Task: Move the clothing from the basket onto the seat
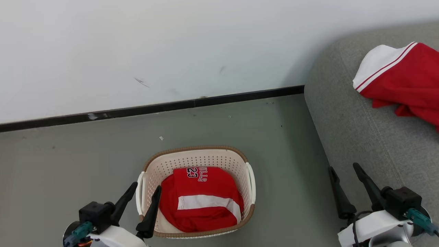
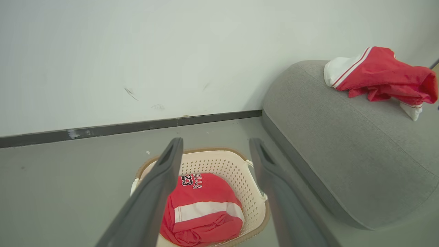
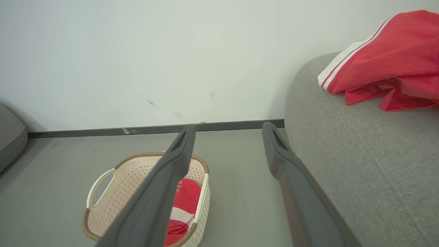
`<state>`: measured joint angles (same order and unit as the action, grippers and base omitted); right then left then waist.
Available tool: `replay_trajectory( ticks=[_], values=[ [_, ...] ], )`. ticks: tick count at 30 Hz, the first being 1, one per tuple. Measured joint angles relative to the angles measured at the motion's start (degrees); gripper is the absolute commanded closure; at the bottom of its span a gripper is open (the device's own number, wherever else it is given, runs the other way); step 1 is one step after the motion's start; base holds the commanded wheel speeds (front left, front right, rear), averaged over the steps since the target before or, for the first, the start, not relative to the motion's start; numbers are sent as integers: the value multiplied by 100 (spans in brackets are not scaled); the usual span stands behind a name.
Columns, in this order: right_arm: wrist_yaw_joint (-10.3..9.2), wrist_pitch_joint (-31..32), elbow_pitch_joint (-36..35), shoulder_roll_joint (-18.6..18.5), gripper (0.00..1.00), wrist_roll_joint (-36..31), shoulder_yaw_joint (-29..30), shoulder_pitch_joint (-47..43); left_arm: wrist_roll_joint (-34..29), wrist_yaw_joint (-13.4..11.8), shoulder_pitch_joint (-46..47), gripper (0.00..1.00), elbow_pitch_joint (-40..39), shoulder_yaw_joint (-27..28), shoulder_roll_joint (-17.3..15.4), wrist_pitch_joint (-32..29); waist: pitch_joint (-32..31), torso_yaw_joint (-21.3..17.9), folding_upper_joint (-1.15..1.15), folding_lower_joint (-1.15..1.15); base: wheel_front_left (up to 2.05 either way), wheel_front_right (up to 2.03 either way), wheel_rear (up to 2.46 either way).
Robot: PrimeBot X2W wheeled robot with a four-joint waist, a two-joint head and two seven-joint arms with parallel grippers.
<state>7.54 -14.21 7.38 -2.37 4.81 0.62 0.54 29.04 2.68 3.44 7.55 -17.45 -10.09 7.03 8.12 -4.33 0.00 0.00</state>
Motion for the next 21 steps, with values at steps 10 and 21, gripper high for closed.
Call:
replay_trajectory(
  ticks=[10, 21],
  values=[
    [0, 0, -254, 1, 0, 96, -157, 334, -134, -35, 589, 0, 243, -145, -24, -504, 596, -96, 0, 0, 0, 0, 0],
    [0, -1, -546, -3, 0, 177, -270, 911, -363, -182, 1421, 0, 656, -214, -79, -1042, 1353, -206, 0, 1, 0, 0, 0]
  ],
)
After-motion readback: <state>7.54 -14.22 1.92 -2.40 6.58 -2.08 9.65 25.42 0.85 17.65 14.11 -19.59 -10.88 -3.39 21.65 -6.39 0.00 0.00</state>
